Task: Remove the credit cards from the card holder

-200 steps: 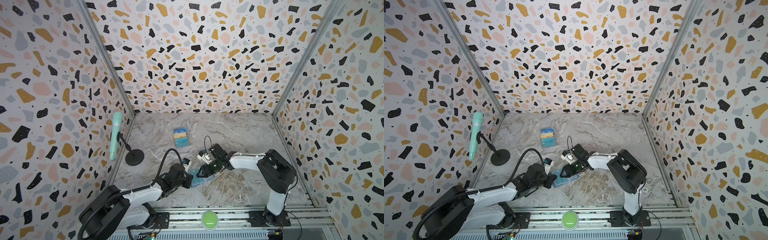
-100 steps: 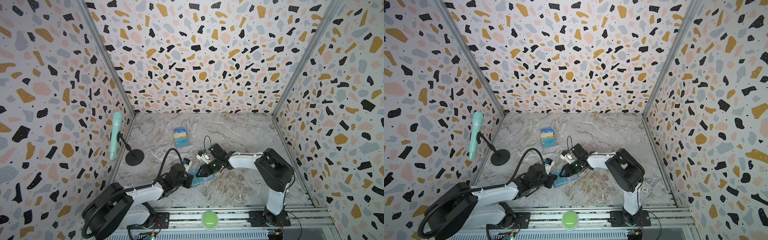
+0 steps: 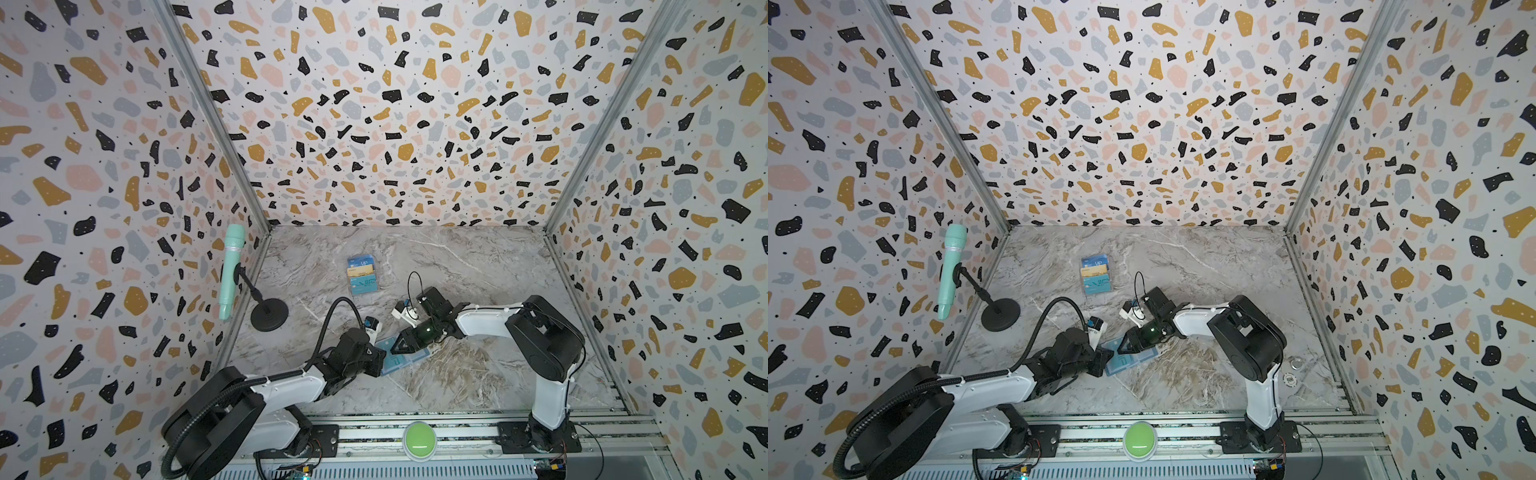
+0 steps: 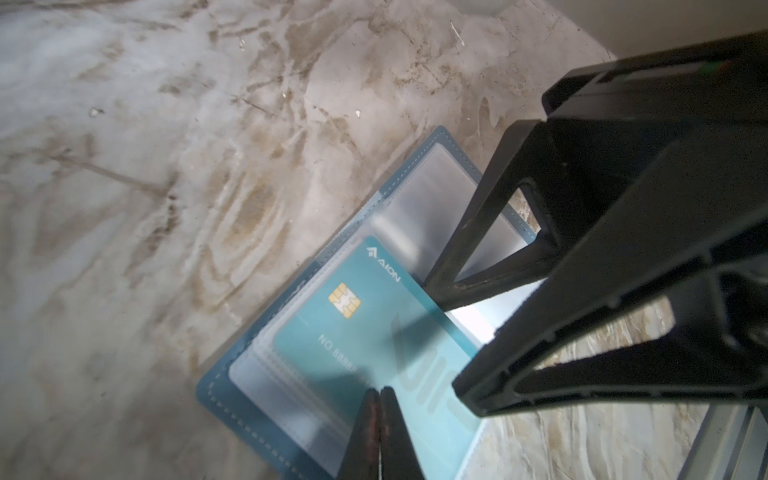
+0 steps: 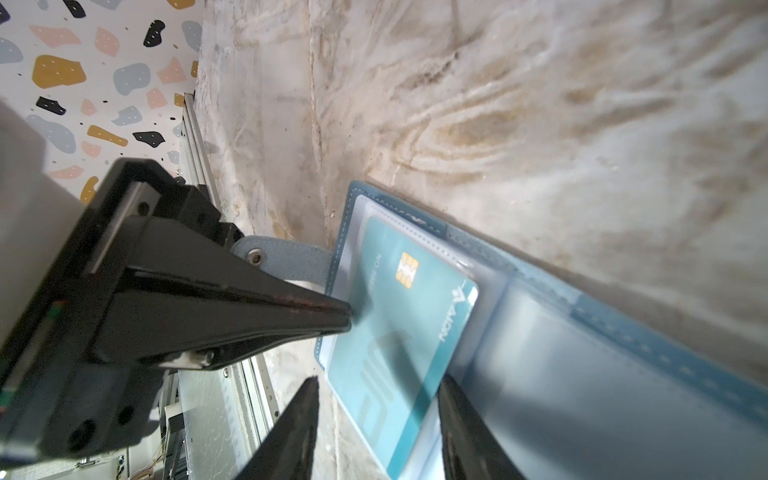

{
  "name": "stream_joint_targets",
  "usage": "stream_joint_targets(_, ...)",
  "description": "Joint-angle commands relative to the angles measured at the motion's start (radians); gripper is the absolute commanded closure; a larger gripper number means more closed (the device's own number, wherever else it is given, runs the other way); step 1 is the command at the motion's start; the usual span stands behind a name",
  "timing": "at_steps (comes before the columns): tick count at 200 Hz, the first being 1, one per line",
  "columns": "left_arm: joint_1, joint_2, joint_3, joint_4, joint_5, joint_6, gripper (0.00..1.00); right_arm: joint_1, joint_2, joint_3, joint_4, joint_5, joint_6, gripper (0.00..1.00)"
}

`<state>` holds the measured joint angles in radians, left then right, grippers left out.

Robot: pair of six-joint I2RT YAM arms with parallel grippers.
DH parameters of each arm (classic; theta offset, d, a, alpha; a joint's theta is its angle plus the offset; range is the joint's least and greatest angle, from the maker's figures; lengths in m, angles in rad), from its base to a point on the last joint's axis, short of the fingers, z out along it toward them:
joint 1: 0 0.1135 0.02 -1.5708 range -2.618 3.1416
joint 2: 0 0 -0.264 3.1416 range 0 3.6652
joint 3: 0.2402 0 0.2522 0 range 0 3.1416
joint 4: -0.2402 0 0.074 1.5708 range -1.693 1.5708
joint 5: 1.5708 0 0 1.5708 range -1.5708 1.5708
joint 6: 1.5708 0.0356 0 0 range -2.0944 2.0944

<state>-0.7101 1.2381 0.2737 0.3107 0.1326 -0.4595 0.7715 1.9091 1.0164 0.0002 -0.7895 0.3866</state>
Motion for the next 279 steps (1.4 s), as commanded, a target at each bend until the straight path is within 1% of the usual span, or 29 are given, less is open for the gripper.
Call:
stream_joint_targets(1,-0.006,-0.010,-0.024,-0.089,-0.025,-0.007,0.93,0.006,0.010,0.014,0.022,-0.036,0.011,0.53)
stream_joint_targets(98,-0.006,-0.085,-0.035,-0.165,-0.059,-0.006,0.93,0.006,0.033,0.011,0.050,-0.038,0.022,0.55)
stream_joint_targets(139,-0.006,-0.083,-0.034,-0.172,-0.064,-0.002,0.93,0.008,0.040,0.014,0.050,-0.043,0.022,0.56)
stream_joint_targets(177,-0.006,-0.043,-0.022,-0.170,-0.052,0.004,0.93,0.008,0.041,0.019,0.071,-0.110,0.031,0.56)
stream_joint_targets(212,-0.006,-0.046,-0.023,-0.169,-0.053,0.005,0.93,0.008,0.032,0.017,0.112,-0.179,0.056,0.56)
stream_joint_targets(279,-0.006,-0.063,-0.030,-0.170,-0.056,0.002,0.93,0.008,0.029,0.008,0.161,-0.248,0.093,0.58)
